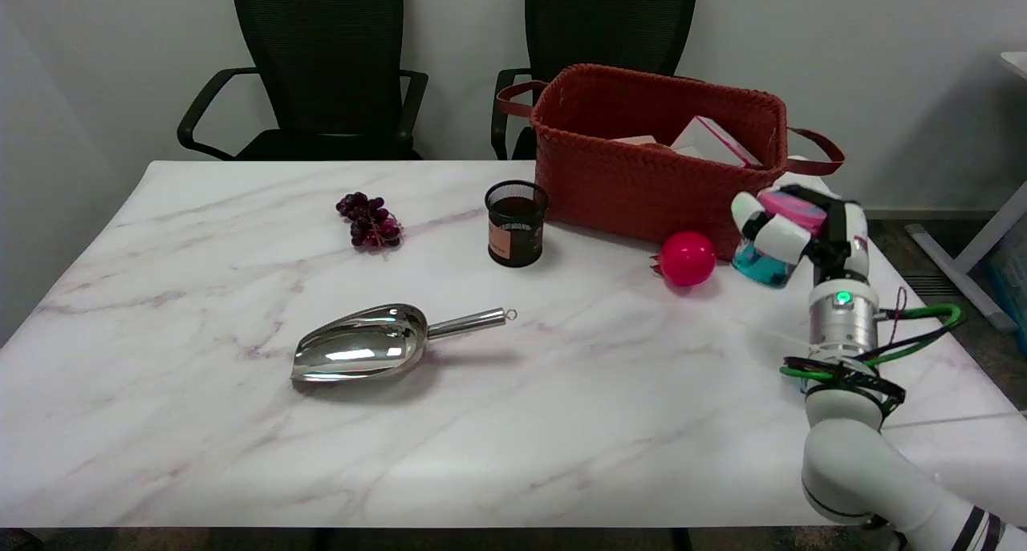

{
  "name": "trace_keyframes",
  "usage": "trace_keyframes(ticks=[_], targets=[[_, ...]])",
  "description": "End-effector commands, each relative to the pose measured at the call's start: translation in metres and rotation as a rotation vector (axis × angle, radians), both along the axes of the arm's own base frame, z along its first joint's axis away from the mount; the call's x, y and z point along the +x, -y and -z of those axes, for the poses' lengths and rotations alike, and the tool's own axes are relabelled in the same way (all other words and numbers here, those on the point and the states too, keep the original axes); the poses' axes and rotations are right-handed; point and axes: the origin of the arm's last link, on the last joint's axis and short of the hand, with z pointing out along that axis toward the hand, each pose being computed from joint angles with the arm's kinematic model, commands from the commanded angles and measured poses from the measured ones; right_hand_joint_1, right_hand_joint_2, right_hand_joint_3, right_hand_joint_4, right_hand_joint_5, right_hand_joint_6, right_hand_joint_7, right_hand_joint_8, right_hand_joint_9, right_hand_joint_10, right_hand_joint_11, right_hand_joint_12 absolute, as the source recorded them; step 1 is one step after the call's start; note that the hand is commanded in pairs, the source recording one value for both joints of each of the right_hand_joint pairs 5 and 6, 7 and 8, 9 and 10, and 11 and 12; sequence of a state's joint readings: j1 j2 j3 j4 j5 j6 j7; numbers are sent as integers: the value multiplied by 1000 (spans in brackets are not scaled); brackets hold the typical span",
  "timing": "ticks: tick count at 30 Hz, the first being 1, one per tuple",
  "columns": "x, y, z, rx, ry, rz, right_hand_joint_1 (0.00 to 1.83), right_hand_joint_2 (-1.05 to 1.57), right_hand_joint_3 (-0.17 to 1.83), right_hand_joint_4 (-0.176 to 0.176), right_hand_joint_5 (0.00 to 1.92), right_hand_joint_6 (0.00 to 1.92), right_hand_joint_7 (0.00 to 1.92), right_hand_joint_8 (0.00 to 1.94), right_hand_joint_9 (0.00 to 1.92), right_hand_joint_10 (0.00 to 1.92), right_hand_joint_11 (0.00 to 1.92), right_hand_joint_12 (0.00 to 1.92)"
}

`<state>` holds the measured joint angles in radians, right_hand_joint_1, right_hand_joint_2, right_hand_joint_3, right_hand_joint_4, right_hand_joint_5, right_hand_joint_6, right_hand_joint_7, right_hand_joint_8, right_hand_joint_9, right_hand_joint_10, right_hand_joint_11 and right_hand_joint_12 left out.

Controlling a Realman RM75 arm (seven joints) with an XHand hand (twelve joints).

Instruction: Place the pink gum jar into the brown storage basket.

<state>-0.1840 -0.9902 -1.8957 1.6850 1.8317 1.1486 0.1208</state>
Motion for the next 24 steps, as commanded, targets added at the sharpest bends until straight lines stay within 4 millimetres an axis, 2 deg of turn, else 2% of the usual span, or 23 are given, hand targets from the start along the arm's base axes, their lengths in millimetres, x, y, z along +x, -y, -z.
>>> trace_keyframes(ticks=[1,6,8,12,17,19,24], targets=[[94,34,-17,63,-204,-239,1167,1241,1101,0,1328,1328,1493,1493,1414,1414,1518,1518],[119,55,-23,77,-239,-293,1160,1241,1080,0,1321,1321,1498,1498,1434,1434,1521,1521],[131,72,-27,87,-256,-308,1158,1238,1074,0,1319,1319,1503,1503,1442,1442,1524,1524],[139,101,-33,126,-279,-280,1165,1175,1108,0,1285,1285,1506,1506,1436,1436,1517,1517],[149,149,-36,157,-303,-241,1148,1122,1147,0,1275,1275,1502,1502,1423,1423,1501,1501],[148,166,-37,161,-314,-207,1146,1082,1165,0,1263,1263,1494,1494,1403,1403,1479,1479],[130,205,-37,178,-313,-92,1176,1012,1216,0,1208,1208,1467,1467,1368,1368,1426,1426]])
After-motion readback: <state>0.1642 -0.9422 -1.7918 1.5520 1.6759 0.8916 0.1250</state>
